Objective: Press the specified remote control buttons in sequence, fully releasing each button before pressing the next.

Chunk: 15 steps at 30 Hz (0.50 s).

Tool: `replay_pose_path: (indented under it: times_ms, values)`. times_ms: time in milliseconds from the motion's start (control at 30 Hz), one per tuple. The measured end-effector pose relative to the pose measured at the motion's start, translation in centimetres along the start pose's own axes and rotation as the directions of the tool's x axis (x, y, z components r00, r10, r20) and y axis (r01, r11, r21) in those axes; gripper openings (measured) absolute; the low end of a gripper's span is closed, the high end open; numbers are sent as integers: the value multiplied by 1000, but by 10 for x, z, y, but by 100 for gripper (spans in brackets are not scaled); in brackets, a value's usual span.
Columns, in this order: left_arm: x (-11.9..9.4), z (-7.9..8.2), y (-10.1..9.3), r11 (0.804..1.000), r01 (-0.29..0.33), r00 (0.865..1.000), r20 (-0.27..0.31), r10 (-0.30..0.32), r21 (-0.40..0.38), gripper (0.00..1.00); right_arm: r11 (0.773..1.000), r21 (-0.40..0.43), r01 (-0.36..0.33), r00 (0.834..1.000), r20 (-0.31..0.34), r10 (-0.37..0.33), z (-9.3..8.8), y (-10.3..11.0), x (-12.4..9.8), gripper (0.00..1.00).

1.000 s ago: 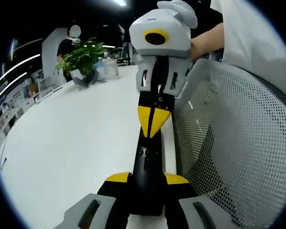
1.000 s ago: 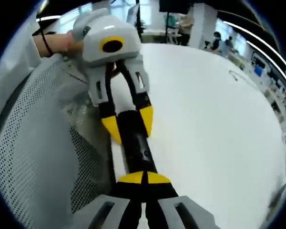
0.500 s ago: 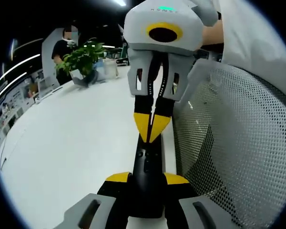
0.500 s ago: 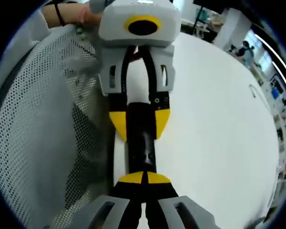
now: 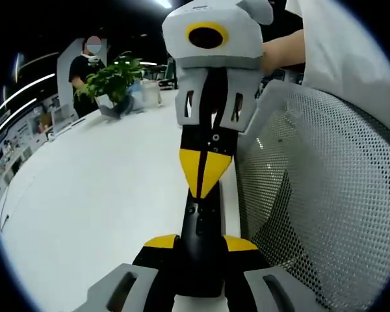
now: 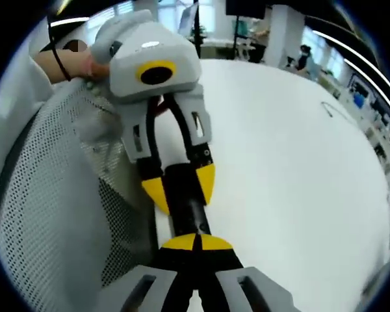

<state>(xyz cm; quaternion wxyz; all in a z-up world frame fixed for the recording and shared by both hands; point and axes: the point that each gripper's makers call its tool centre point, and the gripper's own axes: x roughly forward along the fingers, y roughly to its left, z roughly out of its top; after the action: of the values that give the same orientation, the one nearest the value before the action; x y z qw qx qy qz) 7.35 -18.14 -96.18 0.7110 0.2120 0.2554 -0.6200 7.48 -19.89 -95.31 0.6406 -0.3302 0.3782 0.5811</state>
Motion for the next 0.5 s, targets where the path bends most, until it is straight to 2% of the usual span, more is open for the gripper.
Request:
replay_pose_path:
  times_ms: [67, 100, 133, 333, 433, 500]
  values:
    - [0, 0, 0, 1000, 0, 1000, 0, 0, 0, 25, 1000, -9, -15, 1000, -28, 14, -4, 3, 3, 0]
    - [0, 0, 0, 1000, 0, 1000, 1, 0, 0, 25, 999, -46, 7, 1000, -11, -8, -1, 0, 1, 0]
    - [0, 0, 0, 1000, 0, 1000, 1, 0, -1, 25, 999, -42, 2, 1000, -28, -3, -2, 2, 1, 0]
    - [0, 0, 1, 1000, 1, 1000, 1, -1, 0, 25, 997, -74, 14, 999, -31, -16, -3, 0, 2, 0]
    - [0, 0, 1, 1000, 2, 1000, 0, -2, 1, 25, 997, -72, 28, 1000, -7, -29, -4, 0, 2, 0]
    - [0, -1, 1, 1000, 2, 1000, 0, -2, 1, 25, 999, -34, 39, 999, 32, -38, -3, -1, 1, 0]
